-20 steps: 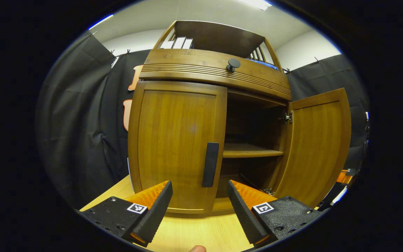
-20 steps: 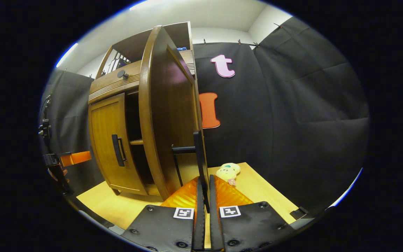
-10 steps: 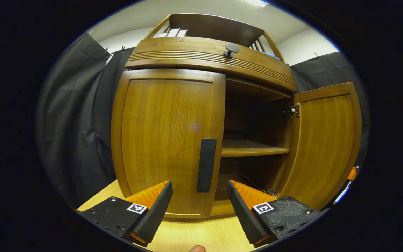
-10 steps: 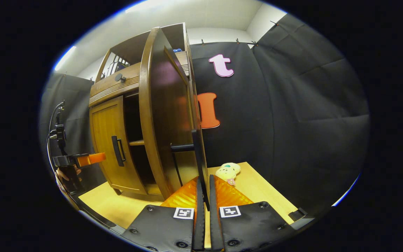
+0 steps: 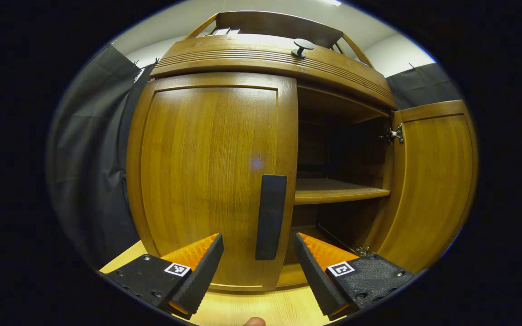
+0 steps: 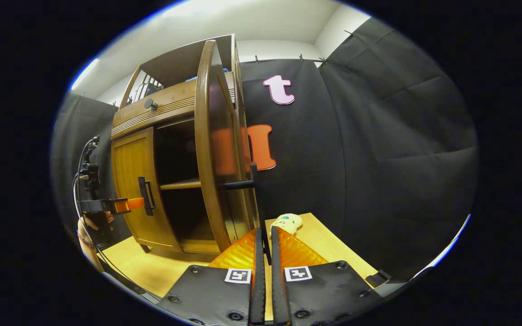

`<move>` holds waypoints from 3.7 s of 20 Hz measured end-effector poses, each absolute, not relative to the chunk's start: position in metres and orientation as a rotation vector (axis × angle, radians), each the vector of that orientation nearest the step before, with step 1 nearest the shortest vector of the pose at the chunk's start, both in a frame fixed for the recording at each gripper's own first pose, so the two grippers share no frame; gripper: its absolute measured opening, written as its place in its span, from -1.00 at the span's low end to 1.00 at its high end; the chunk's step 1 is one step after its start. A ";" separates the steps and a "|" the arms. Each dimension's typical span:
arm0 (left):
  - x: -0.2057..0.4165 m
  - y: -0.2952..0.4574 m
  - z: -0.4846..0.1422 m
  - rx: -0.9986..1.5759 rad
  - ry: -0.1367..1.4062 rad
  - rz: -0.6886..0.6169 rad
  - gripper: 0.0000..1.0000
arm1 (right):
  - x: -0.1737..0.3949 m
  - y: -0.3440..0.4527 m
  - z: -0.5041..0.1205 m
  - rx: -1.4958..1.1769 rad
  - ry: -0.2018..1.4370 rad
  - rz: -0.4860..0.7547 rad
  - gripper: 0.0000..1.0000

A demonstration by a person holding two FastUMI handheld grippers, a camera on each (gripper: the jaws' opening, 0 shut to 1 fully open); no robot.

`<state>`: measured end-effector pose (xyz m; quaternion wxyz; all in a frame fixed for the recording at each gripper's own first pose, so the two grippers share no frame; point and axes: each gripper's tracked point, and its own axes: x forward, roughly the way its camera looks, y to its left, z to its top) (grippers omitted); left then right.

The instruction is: Open the right door of the double-door shoe cabinet with the right hand, and open the left door with the left hand.

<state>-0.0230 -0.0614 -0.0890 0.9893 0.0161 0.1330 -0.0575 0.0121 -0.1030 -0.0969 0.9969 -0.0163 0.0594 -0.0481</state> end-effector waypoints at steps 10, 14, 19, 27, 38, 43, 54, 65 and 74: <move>-0.025 -0.060 -0.087 0.012 0.313 -0.122 0.82 | 0.007 -0.130 -0.109 0.007 0.123 -0.139 -0.73; -0.025 -0.052 -0.089 0.014 0.326 -0.105 0.55 | 0.006 -0.130 -0.106 0.001 0.110 -0.139 -0.73; -0.023 -0.035 -0.085 -0.034 0.323 -0.137 -0.14 | 0.005 -0.136 -0.102 -0.026 0.097 -0.165 -0.73; -0.026 -0.036 -0.090 0.002 0.328 -0.169 -0.54 | 0.002 -0.136 -0.100 -0.032 0.099 -0.185 -0.73; -0.035 -0.043 -0.066 -0.016 0.344 -0.297 -0.51 | -0.016 -0.117 -0.078 -0.073 0.066 -0.240 -0.35; -0.037 -0.041 -0.060 -0.015 0.335 -0.319 -0.53 | -0.028 -0.104 -0.063 -0.102 0.038 -0.256 -0.43; -0.036 -0.041 -0.055 -0.010 0.319 -0.319 -0.54 | -0.041 -0.071 -0.060 -0.106 0.025 -0.229 -0.08; -0.042 -0.028 -0.044 -0.030 0.294 -0.278 -0.64 | -0.044 -0.055 -0.059 -0.088 0.019 -0.224 0.64; -0.043 0.011 -0.037 0.013 0.271 -0.132 -0.82 | -0.040 -0.035 -0.064 -0.077 0.026 -0.192 0.93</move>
